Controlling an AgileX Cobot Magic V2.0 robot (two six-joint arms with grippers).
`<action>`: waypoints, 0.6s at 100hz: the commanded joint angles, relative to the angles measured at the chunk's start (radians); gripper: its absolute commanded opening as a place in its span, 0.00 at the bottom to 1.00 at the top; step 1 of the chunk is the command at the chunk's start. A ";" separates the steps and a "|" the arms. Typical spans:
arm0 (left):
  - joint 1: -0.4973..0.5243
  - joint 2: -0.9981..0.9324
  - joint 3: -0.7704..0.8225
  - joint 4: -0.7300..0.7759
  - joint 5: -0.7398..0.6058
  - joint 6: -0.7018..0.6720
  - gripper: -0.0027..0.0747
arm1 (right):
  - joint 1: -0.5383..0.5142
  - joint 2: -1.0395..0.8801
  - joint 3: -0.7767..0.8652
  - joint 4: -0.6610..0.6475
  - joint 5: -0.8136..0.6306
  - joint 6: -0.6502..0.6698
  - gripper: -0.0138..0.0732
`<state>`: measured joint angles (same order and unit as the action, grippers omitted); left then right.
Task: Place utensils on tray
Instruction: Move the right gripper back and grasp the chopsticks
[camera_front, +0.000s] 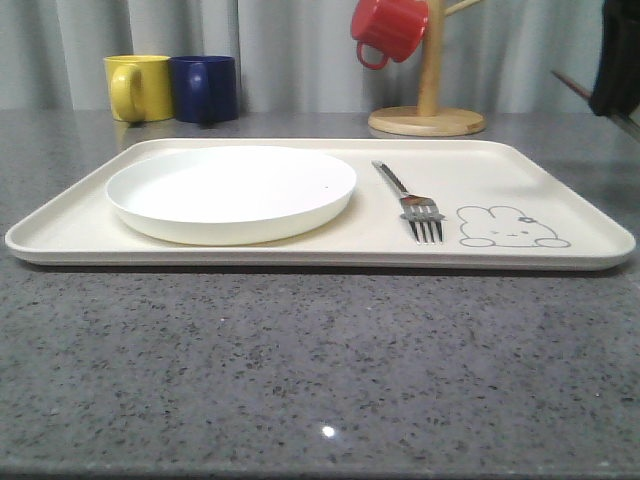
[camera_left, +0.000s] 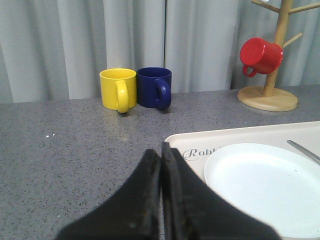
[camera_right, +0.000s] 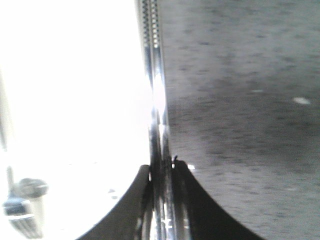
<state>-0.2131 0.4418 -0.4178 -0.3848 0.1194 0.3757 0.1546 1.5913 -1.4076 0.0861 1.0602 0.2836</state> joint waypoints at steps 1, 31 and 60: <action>-0.009 0.003 -0.026 -0.004 -0.076 0.000 0.01 | 0.052 -0.041 -0.022 0.012 -0.057 0.038 0.08; -0.009 0.003 -0.026 -0.004 -0.076 0.000 0.01 | 0.178 0.016 -0.022 0.012 -0.167 0.110 0.09; -0.009 0.003 -0.026 -0.004 -0.071 0.000 0.01 | 0.190 0.100 -0.022 0.019 -0.184 0.113 0.09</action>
<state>-0.2131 0.4418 -0.4178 -0.3848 0.1194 0.3757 0.3462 1.7201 -1.4076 0.0954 0.9210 0.3939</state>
